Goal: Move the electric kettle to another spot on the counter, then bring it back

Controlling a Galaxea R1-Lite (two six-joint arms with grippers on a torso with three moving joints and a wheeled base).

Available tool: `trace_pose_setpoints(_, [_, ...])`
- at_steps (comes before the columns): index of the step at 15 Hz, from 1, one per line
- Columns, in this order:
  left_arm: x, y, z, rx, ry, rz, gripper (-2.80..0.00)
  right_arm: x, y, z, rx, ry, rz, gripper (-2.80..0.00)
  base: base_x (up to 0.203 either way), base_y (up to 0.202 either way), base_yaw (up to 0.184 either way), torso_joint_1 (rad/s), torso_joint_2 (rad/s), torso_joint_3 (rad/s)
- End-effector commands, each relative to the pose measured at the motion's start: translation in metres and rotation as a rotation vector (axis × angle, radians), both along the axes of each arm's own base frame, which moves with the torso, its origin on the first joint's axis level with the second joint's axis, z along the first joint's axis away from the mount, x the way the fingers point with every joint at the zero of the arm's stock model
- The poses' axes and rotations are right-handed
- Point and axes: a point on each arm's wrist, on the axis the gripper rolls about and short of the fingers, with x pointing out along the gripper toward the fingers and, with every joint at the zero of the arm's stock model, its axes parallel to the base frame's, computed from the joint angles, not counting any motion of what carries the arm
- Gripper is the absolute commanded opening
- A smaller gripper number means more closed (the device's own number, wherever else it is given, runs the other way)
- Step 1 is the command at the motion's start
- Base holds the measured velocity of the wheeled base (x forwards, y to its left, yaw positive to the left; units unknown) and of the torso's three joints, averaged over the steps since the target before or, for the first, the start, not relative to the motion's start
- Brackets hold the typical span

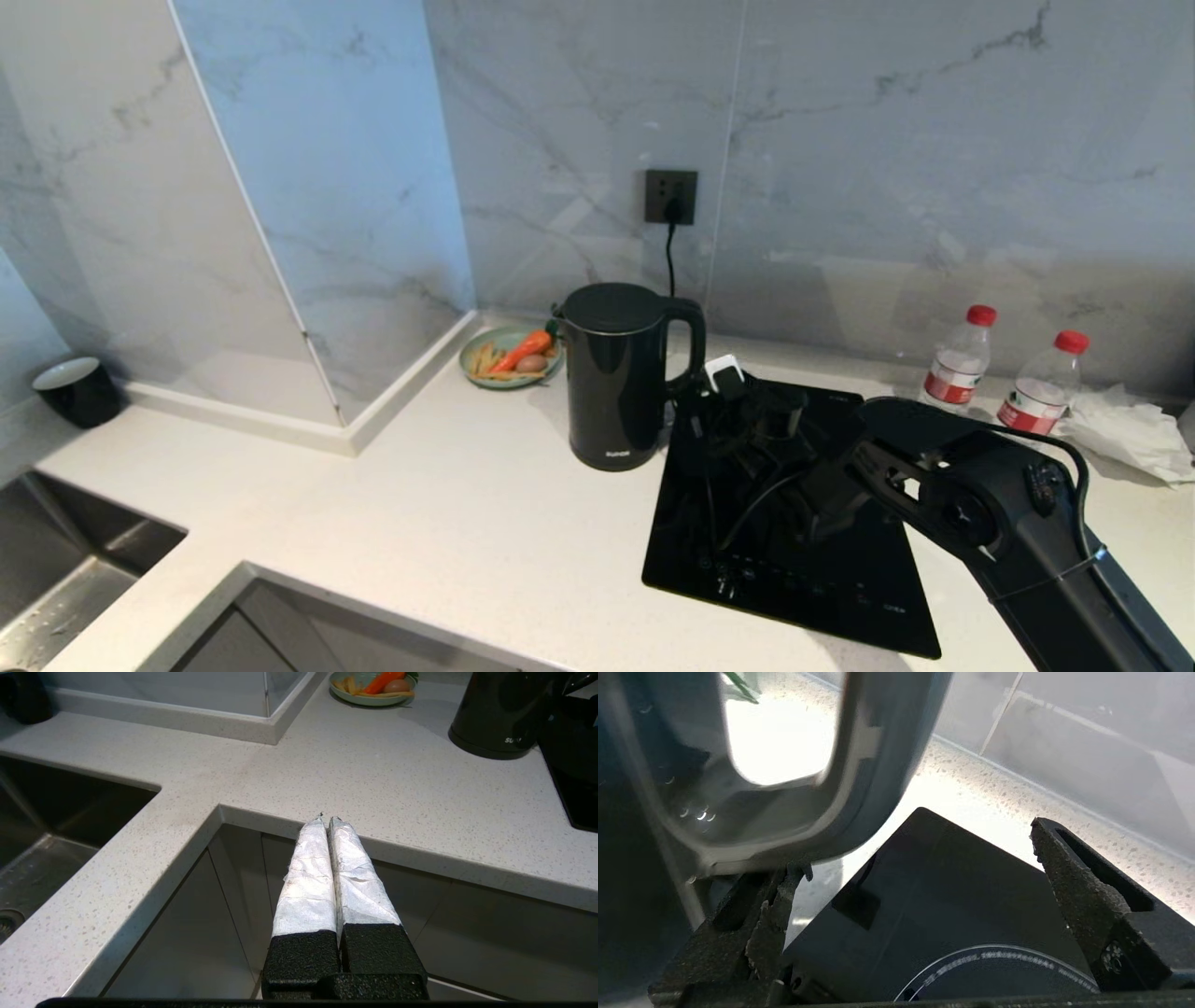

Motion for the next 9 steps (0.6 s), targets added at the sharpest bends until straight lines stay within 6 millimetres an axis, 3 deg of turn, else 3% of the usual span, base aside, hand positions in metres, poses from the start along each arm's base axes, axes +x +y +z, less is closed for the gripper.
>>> trace_pose_setpoints(1, [0.000,0.000,0.000,0.000,0.000,0.001,-2.80,0.001,0.000,-0.001,0.000,-0.007,0.000,0.00,0.000,0.000,0.000,0.000,0.00,0.000])
trace_pose_setpoints(9, [0.000,0.000,0.000,0.000,0.000,0.001,-2.80,0.001,0.008,-0.013,-0.008,0.013,0.039,0.00,0.000,0.000,0.000,0.000,0.00,0.000])
